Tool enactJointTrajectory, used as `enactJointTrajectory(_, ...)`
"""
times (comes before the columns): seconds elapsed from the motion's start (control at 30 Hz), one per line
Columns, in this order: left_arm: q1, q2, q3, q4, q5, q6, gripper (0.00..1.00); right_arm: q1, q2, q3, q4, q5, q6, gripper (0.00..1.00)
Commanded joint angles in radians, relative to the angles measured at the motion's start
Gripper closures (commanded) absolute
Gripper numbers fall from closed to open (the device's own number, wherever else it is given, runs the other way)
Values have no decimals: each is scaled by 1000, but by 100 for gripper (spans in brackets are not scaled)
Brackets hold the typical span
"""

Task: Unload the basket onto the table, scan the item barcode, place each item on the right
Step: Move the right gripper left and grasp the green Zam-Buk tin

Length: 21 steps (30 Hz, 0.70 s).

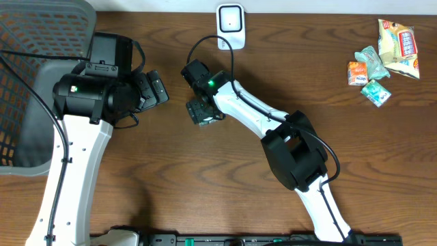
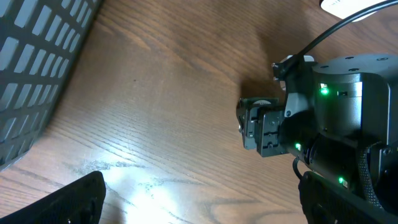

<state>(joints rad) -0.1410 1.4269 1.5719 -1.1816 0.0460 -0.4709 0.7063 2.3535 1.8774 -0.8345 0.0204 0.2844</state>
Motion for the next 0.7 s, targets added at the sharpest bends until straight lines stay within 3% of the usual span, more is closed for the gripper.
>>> enactJointTrajectory(0.0, 2, -5, 10, -4, -10, 6, 2, 3, 3, -26, -4, 19, 7, 27)
enactJointTrajectory(0.17, 2, -5, 10, -4, -10, 6, 2, 4, 3, -29, -10, 26, 7, 35)
enactJointTrajectory(0.37, 2, -5, 10, -4, -10, 6, 2, -13, -10, -27, -37, -79, 23, 36)
enactJointTrajectory(0.67, 2, -5, 10, -4, -10, 6, 2, -195, -69, -26, -99, -666, 37, 43)
